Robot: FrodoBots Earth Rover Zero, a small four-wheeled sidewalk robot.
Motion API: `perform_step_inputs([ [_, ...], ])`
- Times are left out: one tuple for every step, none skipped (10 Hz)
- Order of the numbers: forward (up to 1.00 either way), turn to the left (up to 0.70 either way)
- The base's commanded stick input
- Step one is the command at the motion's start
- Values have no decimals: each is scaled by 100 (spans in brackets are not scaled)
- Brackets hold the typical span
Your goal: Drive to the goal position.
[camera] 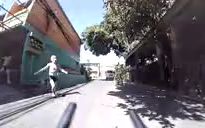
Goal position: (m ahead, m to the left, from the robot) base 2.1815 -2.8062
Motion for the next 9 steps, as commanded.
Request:
perform_step_inputs([
  [100,11],
  [100,3],
  [100,-10],
  [93,-20],
  [59,-9],
  [24,2],
  [0,12],
  [0,19],
  [0,26],
])
